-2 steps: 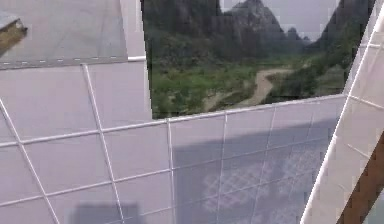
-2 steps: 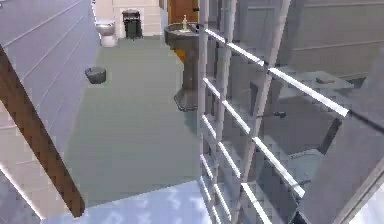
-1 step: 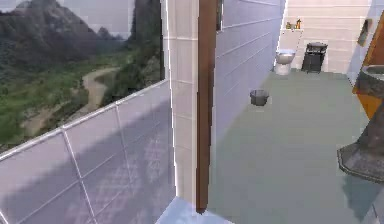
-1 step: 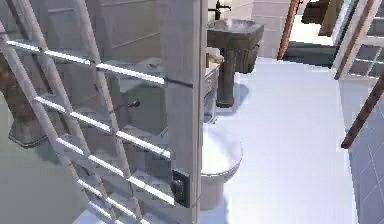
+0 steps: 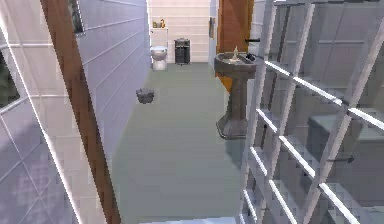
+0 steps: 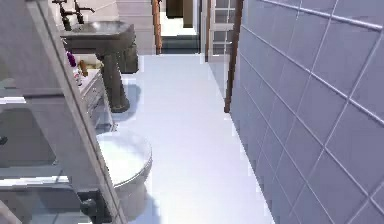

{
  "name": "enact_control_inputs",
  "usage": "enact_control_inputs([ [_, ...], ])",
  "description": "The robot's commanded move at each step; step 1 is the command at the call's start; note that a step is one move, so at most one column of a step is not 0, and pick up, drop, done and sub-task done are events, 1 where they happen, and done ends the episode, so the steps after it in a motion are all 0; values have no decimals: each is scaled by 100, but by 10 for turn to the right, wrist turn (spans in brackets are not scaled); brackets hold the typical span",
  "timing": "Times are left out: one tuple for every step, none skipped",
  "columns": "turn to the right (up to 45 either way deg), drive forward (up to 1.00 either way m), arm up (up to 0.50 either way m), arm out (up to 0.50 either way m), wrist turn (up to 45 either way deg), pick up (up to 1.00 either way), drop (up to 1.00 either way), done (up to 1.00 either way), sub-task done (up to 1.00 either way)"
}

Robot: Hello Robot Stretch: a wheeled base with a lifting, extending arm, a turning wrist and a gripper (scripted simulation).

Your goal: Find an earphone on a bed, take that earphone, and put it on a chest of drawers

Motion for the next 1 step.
enact_control_inputs([
  [0,100,0,0,0,0,0,0,0],
])
